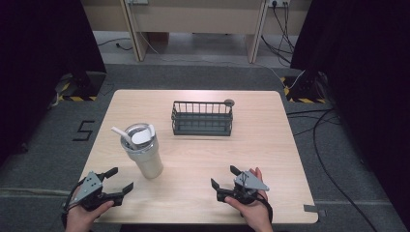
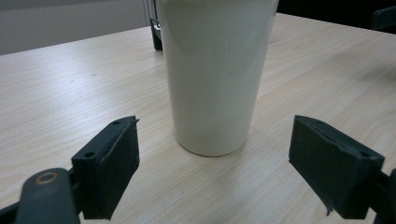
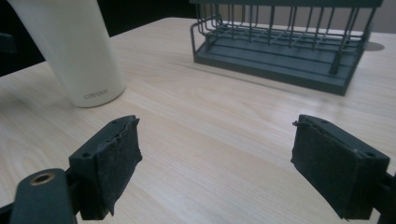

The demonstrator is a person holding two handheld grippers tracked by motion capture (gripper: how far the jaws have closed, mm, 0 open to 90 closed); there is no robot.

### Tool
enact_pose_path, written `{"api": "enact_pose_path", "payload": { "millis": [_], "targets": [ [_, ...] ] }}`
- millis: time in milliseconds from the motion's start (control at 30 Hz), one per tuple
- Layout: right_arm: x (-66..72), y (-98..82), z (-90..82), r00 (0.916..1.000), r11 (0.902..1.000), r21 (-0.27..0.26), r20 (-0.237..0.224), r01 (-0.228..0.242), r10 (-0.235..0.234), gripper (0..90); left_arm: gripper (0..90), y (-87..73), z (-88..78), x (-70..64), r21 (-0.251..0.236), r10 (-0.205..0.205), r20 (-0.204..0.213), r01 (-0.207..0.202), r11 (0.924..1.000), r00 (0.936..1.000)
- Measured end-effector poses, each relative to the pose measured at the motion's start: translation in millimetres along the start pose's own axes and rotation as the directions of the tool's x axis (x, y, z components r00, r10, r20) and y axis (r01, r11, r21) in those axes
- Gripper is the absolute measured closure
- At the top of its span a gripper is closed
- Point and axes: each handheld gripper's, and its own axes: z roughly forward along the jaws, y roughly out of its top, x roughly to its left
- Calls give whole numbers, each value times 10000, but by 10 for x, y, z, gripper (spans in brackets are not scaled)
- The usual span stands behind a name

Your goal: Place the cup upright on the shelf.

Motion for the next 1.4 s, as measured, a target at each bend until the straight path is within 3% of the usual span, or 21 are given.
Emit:
{"api": "enact_pose_path", "payload": {
  "millis": [400, 1400],
  "targets": [
    [165, 209, 177, 9964, 9982, -165, -622, 571, -580, 155, 155, -3, -8, -5, -2, 30, -9, -30, 10000, 10000],
    [507, 516, 737, 9783, 9928, -340, -1692, 1153, -1194, 155, 155, 3, -1, -30, -13, 62, 123, -62, 10000, 9999]
  ]
}}
